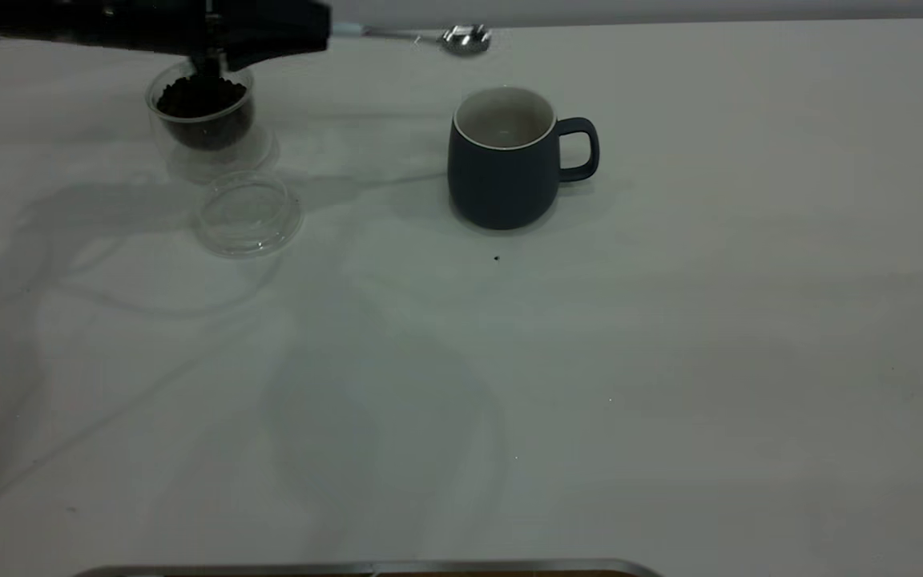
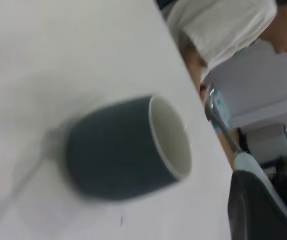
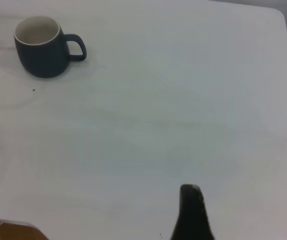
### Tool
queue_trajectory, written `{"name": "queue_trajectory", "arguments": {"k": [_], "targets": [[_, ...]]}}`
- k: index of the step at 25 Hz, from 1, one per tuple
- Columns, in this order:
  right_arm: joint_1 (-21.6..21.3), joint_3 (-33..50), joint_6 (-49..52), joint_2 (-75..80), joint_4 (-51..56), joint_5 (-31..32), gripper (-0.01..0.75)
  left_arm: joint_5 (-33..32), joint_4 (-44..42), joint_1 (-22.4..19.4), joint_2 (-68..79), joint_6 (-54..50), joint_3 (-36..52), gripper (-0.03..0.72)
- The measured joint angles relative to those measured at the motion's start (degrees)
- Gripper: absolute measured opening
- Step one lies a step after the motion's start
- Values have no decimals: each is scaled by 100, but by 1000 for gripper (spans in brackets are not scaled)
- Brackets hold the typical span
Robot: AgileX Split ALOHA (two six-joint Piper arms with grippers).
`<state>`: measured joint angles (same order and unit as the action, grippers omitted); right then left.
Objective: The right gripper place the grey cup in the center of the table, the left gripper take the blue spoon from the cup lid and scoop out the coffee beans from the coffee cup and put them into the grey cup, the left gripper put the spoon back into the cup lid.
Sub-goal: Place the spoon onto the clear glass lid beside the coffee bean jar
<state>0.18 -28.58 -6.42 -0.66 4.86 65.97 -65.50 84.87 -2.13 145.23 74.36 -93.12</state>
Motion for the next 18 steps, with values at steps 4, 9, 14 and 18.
{"name": "queue_trajectory", "arguments": {"k": [4, 9, 14, 18], "targets": [[0, 0, 0, 0, 0, 0, 591, -31, -754, -123, -401, -610, 0, 130], [0, 0, 0, 0, 0, 0, 591, -94, -1583, -393, -851, -1219, 0, 130], [0, 0, 0, 0, 0, 0, 591, -108, -1665, -720, -1075, -1342, 394, 130], [0, 0, 0, 0, 0, 0, 591, -108, -1665, -1073, -1118, -1219, 918, 130]]}}
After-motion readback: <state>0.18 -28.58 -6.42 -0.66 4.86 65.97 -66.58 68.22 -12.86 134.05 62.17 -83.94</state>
